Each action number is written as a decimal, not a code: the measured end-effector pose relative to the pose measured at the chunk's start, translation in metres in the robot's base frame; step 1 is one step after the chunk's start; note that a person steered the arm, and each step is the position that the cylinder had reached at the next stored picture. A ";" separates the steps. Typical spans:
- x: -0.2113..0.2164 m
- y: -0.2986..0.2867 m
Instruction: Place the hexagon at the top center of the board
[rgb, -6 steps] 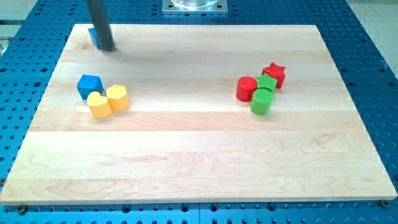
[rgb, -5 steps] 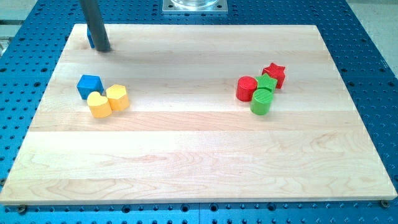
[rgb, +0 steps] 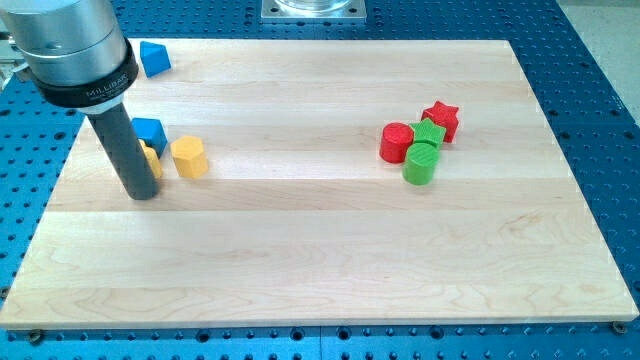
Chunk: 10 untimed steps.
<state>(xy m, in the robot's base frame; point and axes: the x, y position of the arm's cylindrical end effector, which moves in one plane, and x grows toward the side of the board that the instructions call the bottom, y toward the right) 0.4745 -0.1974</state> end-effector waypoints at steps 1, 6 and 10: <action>0.000 -0.001; -0.110 0.092; -0.176 0.174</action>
